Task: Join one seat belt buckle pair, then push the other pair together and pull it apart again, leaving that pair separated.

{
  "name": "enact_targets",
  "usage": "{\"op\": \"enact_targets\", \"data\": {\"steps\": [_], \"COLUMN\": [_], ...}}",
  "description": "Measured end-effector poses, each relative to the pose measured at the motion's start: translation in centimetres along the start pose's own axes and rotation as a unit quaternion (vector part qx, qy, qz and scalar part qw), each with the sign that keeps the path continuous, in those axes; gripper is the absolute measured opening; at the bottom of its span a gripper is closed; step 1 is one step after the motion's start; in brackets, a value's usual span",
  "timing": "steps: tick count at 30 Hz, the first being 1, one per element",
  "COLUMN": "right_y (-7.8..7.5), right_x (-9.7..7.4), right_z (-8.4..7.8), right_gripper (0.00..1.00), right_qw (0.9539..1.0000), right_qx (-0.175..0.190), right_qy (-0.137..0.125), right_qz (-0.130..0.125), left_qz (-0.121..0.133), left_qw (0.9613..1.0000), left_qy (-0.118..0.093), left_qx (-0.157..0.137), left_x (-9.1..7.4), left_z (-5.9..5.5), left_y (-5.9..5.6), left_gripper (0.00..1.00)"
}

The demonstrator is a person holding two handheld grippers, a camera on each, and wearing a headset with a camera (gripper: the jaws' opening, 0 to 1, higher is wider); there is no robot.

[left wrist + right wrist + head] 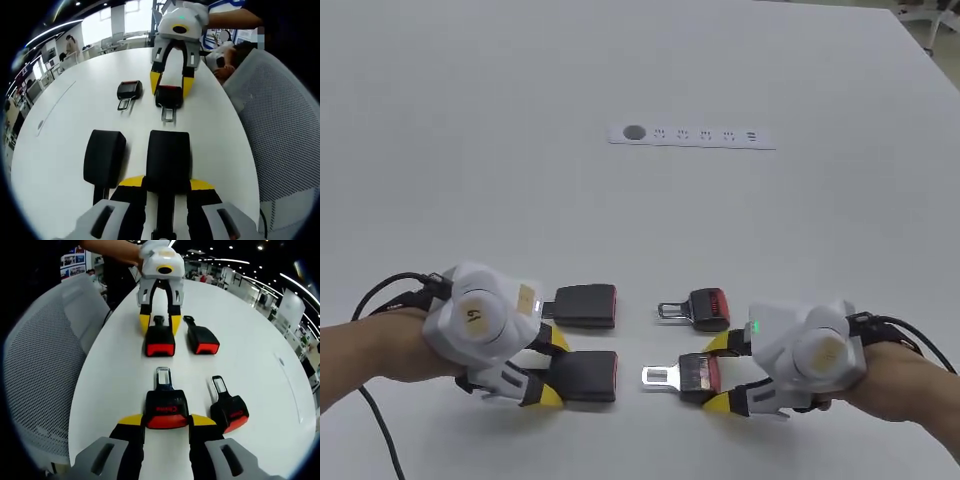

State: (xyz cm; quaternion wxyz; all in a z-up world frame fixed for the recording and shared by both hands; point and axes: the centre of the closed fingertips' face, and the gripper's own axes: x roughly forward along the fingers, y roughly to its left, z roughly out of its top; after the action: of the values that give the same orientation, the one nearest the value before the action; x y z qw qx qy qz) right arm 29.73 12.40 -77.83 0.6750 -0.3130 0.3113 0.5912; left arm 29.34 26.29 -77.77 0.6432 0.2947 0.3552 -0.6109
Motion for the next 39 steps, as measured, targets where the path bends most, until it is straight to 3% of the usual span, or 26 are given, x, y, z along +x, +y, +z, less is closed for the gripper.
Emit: {"op": "enact_targets", "data": {"steps": [18,39], "right_y": [0.4,0.6], "right_x": [1.6,2.7], "right_z": [2.1,3.3], "right_gripper": [0.31,0.31], "right_qw": [0.9999,0.9997], "right_qx": [-0.005,-0.003], "right_qy": [-0.011,-0.018], "right_qz": [0.012,0.015], "left_qz": [0.001,0.001], "left_qw": [1.0000,1.0000], "left_qy": [0.004,0.003], "left_qx": [-0.005,-0.005], "left_x": [0.0,-0.2], "left_z": [0.1,0.2], "left_y": [0.0,-0.1], "left_gripper": [0.31,0.31]}}
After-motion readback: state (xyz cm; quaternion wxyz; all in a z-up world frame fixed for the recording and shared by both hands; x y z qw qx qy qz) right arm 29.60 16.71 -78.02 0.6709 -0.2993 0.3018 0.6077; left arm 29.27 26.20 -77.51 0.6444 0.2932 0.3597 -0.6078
